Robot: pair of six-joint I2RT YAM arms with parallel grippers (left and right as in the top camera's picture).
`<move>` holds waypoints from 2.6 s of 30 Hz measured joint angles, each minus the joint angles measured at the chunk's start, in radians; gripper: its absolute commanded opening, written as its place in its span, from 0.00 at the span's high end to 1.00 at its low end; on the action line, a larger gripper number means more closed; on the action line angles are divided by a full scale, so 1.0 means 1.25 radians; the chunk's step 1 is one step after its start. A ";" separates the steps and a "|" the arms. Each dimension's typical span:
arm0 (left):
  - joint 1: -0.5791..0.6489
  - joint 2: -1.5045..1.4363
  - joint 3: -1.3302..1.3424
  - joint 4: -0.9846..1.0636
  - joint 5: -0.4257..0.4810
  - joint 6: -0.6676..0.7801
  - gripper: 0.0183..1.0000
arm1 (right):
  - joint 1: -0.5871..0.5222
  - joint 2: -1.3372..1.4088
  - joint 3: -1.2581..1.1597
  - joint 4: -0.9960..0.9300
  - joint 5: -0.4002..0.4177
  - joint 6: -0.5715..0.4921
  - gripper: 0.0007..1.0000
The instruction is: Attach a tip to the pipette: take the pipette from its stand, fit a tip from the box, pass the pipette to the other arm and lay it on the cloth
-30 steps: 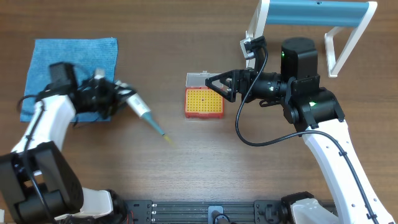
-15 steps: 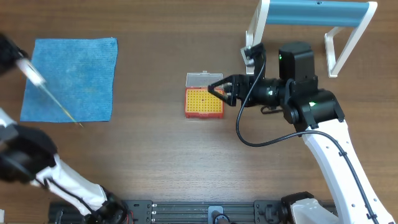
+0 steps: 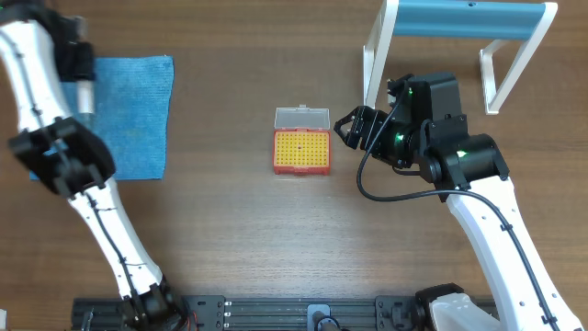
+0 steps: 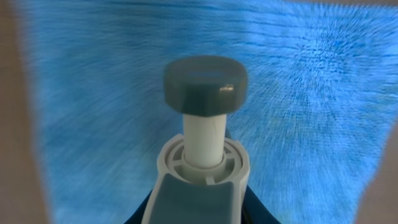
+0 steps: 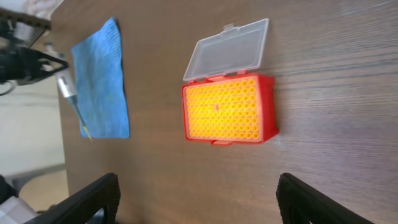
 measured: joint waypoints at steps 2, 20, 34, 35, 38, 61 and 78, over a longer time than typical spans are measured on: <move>-0.020 0.037 0.000 0.002 -0.009 0.020 0.99 | 0.000 0.000 0.000 0.000 0.011 0.016 0.18; -0.012 0.079 0.000 0.006 -0.037 0.052 0.99 | 0.000 0.000 0.000 0.000 0.016 0.058 0.18; -0.012 0.080 0.000 0.006 -0.027 0.047 0.99 | 0.000 0.000 0.000 0.000 0.016 0.058 0.18; -0.012 0.080 0.000 0.006 -0.027 0.045 0.97 | 0.000 0.000 0.000 0.000 0.016 0.058 0.18; -0.012 0.080 0.000 0.006 -0.027 0.039 0.36 | 0.000 0.000 0.000 0.000 0.016 0.058 0.18; -0.020 -0.108 0.235 -0.205 0.047 -0.180 0.12 | 0.000 -0.015 0.000 0.108 0.166 0.011 0.18; -0.182 -0.758 0.228 -0.204 0.121 -0.258 0.12 | 0.000 -0.358 0.001 -0.007 0.424 -0.210 0.18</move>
